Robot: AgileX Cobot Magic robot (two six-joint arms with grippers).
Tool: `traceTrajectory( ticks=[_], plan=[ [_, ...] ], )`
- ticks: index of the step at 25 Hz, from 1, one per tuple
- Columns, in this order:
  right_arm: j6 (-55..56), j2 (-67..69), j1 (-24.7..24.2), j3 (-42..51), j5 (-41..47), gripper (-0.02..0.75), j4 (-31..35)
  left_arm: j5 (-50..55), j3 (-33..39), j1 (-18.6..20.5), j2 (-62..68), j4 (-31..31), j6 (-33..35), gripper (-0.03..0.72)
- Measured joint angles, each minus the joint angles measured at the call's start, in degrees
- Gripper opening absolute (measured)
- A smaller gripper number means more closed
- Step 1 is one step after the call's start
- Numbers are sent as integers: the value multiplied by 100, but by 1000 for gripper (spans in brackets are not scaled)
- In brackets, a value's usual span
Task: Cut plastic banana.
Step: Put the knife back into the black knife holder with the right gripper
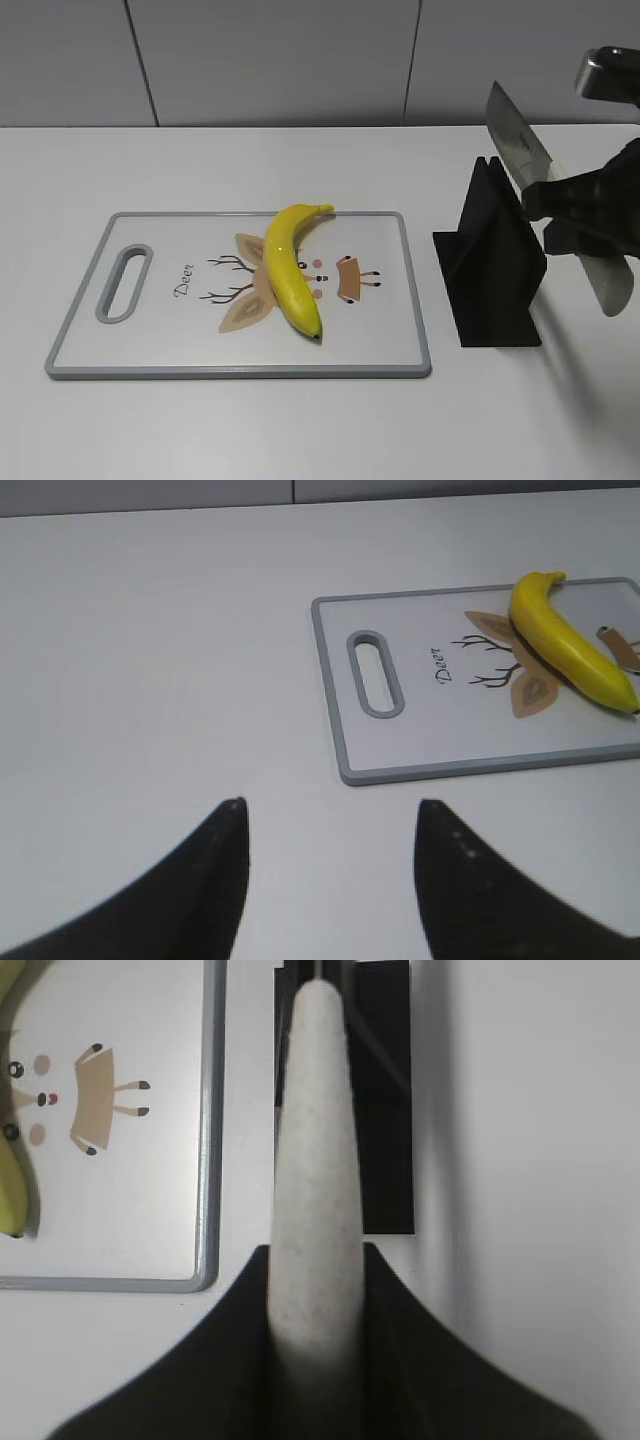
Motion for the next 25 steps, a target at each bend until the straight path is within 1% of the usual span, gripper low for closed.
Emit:
traceTrajectory(
  ticks=[9, 15, 25],
  plan=[
    [-48, -14, 0, 0, 79, 179, -56, 0, 0, 0, 0, 0, 0, 517],
    [-279, 210, 9, 0, 74, 179, 95, 0, 0, 0, 0, 0, 0, 517],
    [-321, 307, 9, 7, 138, 179, 52, 0, 0, 0, 0, 0, 0, 517]
  ],
)
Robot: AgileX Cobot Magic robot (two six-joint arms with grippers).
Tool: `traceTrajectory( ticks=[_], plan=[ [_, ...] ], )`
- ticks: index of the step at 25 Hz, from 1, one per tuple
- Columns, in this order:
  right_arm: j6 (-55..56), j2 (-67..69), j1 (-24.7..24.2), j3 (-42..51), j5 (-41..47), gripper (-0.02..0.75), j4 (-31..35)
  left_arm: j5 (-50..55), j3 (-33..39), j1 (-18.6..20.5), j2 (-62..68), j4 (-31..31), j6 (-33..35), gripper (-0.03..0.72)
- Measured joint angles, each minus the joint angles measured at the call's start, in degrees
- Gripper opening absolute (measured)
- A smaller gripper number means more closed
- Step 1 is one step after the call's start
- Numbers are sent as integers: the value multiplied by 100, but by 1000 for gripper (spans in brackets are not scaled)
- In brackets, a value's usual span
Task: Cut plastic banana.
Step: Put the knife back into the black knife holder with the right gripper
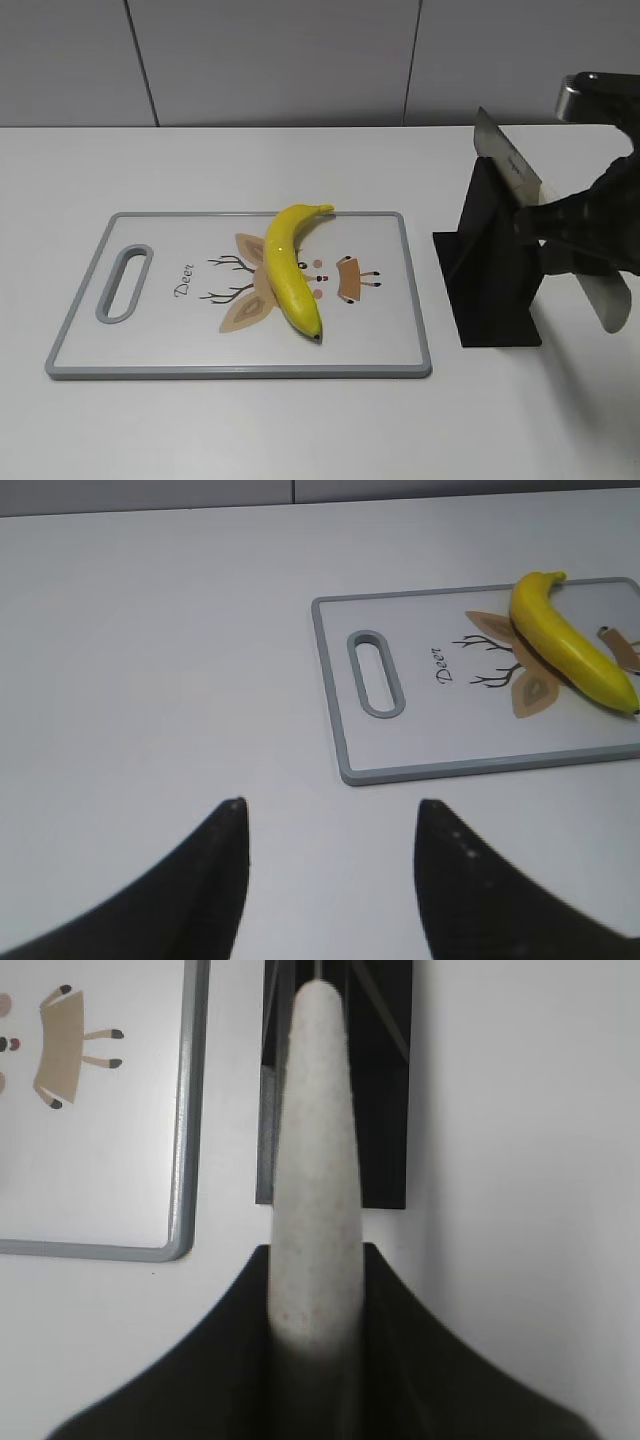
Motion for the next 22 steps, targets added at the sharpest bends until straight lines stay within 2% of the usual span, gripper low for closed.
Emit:
traceTrajectory(
  ticks=[22],
  plan=[
    [-21, 663, 0, 1, -271, 179, 33, 0, 0, 0, 0, 0, 0, 517]
  ],
)
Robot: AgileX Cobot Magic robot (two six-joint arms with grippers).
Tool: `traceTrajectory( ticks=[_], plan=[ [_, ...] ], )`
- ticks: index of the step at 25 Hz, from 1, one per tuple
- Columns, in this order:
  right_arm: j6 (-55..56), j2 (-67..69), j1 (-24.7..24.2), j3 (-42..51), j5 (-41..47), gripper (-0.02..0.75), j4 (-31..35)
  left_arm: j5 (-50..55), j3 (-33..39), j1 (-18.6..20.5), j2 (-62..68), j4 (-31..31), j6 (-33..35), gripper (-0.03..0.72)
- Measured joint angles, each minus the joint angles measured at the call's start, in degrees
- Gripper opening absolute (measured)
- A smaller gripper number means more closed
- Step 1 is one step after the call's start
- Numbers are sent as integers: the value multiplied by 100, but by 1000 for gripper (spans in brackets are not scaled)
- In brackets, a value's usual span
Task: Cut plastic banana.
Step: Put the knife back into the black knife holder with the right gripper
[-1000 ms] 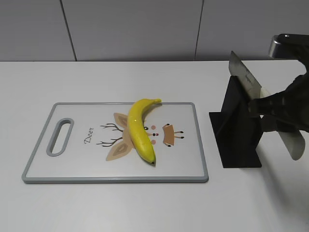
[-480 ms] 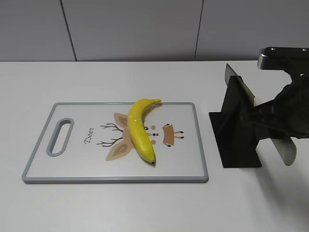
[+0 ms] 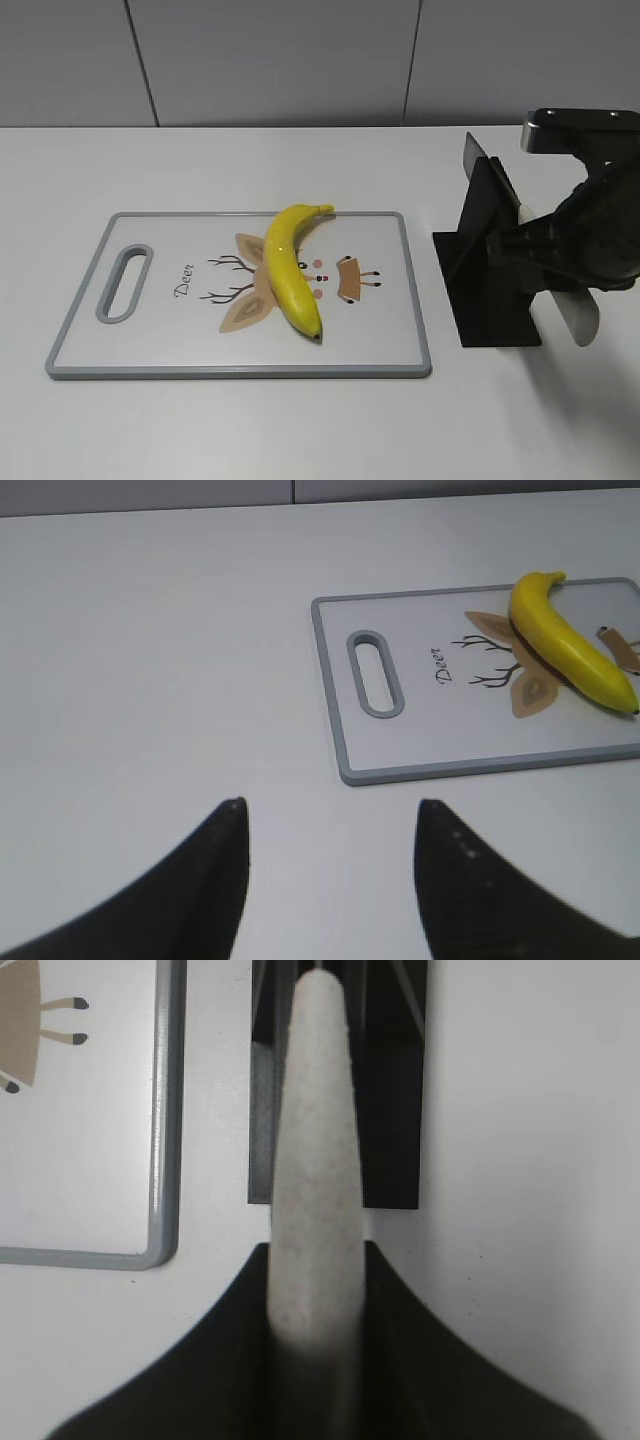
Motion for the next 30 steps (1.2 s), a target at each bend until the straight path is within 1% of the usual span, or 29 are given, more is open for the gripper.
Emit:
traceTrajectory(
  ticks=[6, 8, 13, 14, 16, 20, 23, 30],
  plan=[
    [0, 2, 0, -14, 6, 179, 22, 0, 0, 0, 0, 0, 0, 517],
    [0, 15, 0, -54, 22, 193, 40, 0, 0, 0, 0, 0, 0, 517],
    [-7, 36, 2, -160, -120, 410, 77, 0, 0, 0, 0, 0, 0, 517],
    [-7, 36, 2, -166, -132, 440, 77, 0, 0, 0, 0, 0, 0, 517],
    [-7, 36, 2, -178, -136, 474, 77, 0, 0, 0, 0, 0, 0, 517],
    [-19, 30, 2, -270, -125, 505, 77, 0, 0, 0, 0, 0, 0, 517],
    [-66, -153, 2, -535, 127, 516, 45, 0, 0, 0, 0, 0, 0, 517],
    [-623, -939, 2, -1228, 1474, 522, -32, 0, 0, 0, 0, 0, 0, 517]
  ],
)
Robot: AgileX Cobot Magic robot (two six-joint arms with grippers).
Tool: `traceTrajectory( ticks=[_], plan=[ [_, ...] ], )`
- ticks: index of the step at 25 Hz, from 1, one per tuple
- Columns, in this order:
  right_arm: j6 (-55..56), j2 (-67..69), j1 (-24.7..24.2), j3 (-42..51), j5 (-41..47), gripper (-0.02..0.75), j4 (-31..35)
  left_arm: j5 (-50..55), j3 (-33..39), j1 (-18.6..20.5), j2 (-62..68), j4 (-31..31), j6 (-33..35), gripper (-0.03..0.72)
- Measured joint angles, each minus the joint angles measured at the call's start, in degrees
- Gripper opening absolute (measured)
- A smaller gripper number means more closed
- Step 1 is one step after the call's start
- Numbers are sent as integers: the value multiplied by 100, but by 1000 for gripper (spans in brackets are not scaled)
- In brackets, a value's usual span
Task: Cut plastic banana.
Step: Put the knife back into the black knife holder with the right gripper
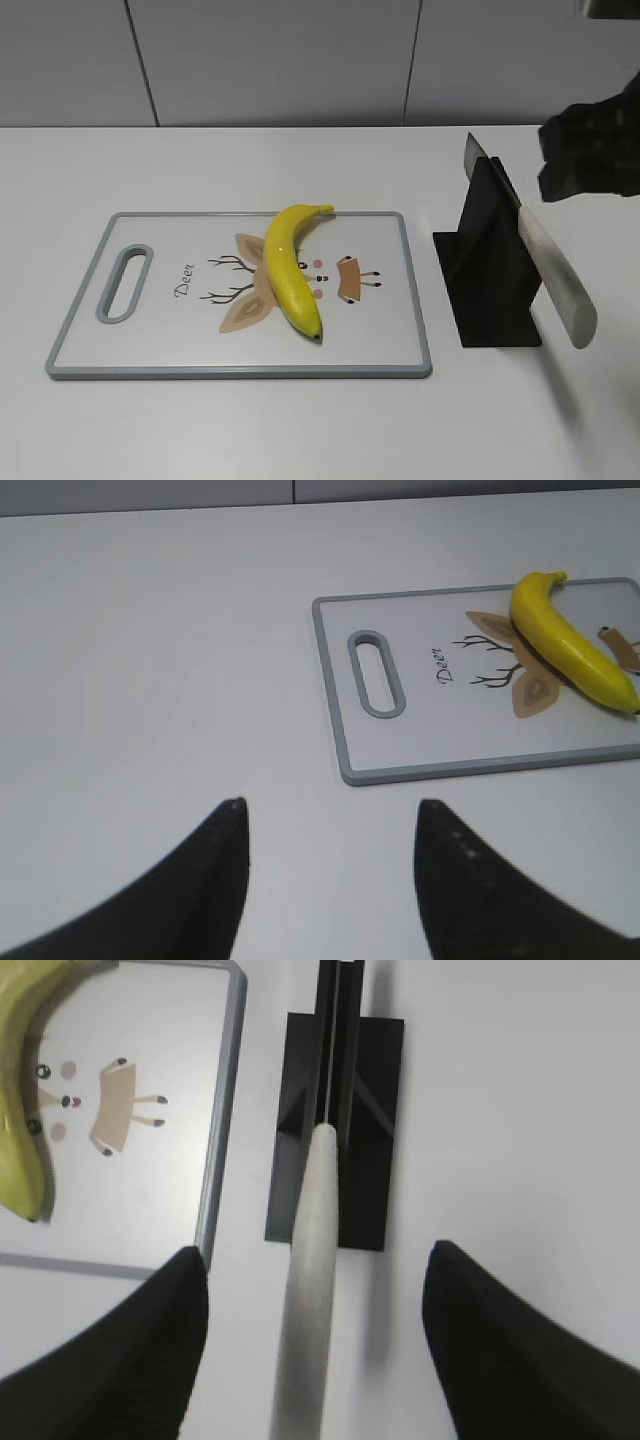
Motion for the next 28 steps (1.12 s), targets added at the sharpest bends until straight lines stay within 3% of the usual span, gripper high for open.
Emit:
traceTrajectory(
  ticks=[8, 11, 17, 28],
  plan=[
    [-1641, -817, 0, -45, 1705, 522, 454, 0, 0, 0, 0, 0, 0, 517],
    [-1931, -1186, 0, -45, 1740, 522, 513, 0, 0, 0, 0, -5, 16, 533],
    [-2731, -1906, 0, 41, 1712, 522, 692, 0, 0, 0, 0, -50, 68, 638],
    [-3270, -3551, 0, 1537, 1502, 522, 968, 0, 0, 0, 0, -66, 83, 584]
  ],
)
